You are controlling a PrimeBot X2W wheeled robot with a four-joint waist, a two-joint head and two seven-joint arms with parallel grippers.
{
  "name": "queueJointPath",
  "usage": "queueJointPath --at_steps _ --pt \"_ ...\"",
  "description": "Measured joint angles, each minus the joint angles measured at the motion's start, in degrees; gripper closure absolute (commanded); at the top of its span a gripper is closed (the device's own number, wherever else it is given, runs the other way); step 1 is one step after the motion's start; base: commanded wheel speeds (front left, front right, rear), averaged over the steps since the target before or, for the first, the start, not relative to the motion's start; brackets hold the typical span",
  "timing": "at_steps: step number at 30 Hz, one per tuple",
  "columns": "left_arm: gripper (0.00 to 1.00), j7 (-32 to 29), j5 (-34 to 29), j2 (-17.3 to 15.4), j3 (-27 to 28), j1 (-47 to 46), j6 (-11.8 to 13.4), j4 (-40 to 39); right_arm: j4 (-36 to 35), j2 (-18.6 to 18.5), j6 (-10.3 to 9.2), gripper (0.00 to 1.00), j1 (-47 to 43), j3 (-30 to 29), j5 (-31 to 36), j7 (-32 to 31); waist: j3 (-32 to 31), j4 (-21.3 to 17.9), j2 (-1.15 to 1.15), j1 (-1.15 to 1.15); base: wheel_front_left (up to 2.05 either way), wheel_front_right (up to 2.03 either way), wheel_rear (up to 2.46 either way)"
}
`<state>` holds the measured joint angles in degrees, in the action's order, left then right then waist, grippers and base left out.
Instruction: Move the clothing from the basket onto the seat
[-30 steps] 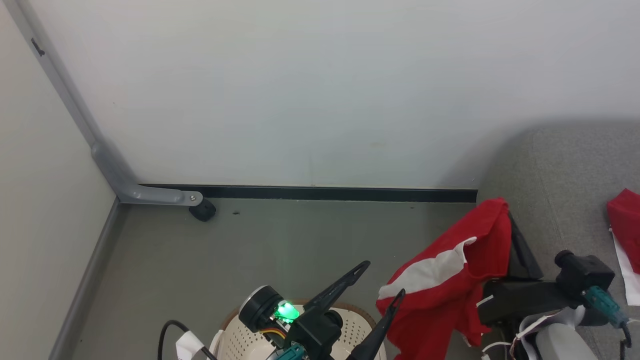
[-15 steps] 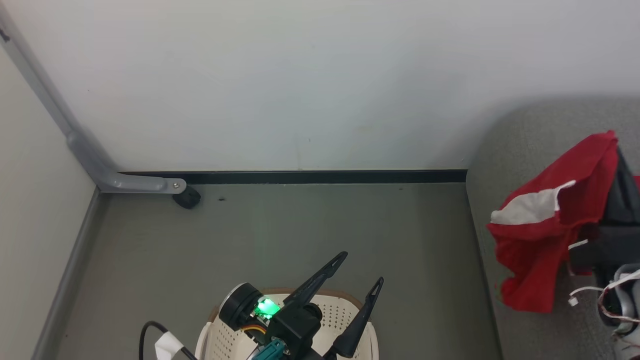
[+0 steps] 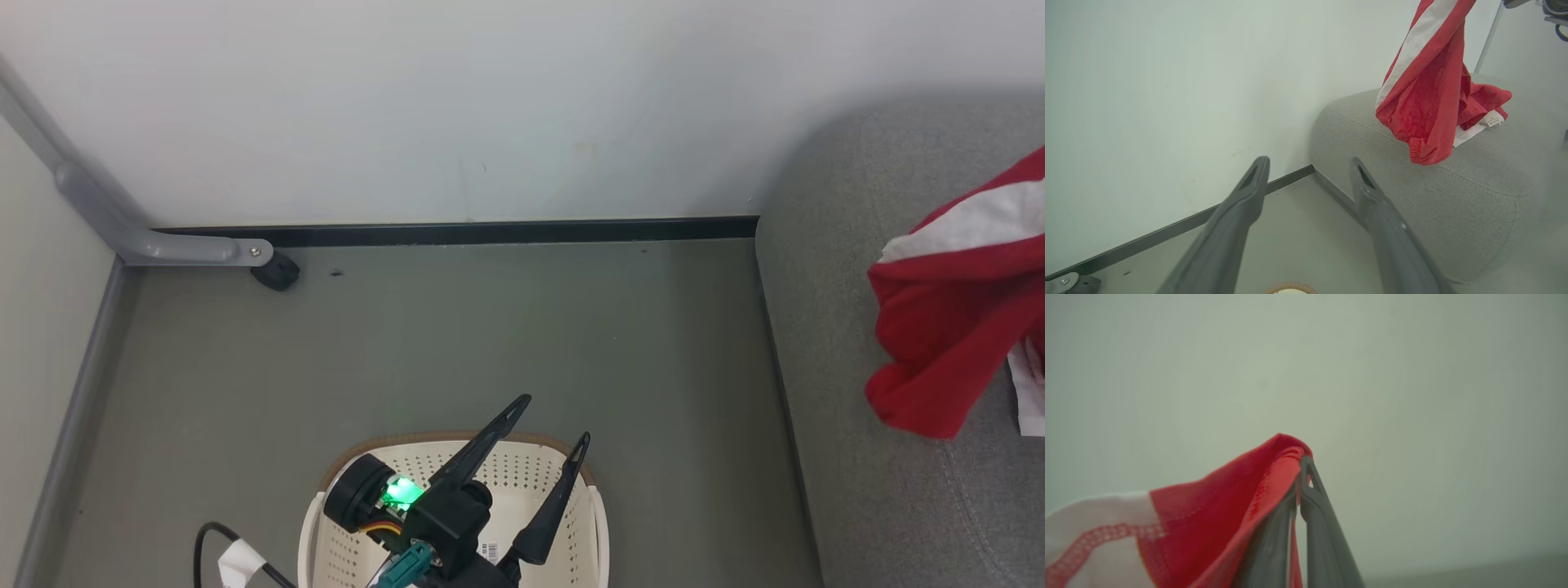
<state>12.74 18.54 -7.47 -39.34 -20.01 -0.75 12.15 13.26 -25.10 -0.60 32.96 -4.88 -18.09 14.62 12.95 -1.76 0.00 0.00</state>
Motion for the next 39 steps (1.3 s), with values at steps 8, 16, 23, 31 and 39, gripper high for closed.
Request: queueJointPath --at_steps 8,16,23,31,39 --pt "0.00 0.1 0.0 -0.8 1.1 -0.2 0.3 -0.1 -3.8 -4.2 -2.01 1.00 4.0 -4.0 0.4 -1.0 3.6 -1.0 0.00 0.00 0.00 0.00 0.00" --pt "0.00 0.4 0.0 -1.6 1.9 -0.7 0.3 -0.1 -2.7 -9.9 -4.02 1.00 5.5 -10.6 0.5 -3.5 6.6 -2.4 0.00 0.01 0.00 0.00 0.00" --pt "0.00 0.5 0.0 -2.5 2.1 -0.7 0.5 -0.1 -1.4 -13.8 -4.52 1.00 7.6 -15.8 0.4 -4.0 8.9 -3.3 0.00 0.00 0.00 0.00 0.00" --pt "0.00 0.5 0.0 -3.5 3.1 -0.7 0.8 -0.4 0.2 -15.1 -4.93 1.00 8.5 -17.6 -0.2 -3.9 11.4 -4.1 0.00 0.00 0.00 0.00 0.00" --pt "0.00 0.5 0.0 -5.4 3.9 -0.7 1.3 -0.5 5.9 -13.3 -4.34 1.00 8.4 -17.8 -1.8 -2.9 14.0 -4.5 0.00 0.00 0.00 0.00 0.00"
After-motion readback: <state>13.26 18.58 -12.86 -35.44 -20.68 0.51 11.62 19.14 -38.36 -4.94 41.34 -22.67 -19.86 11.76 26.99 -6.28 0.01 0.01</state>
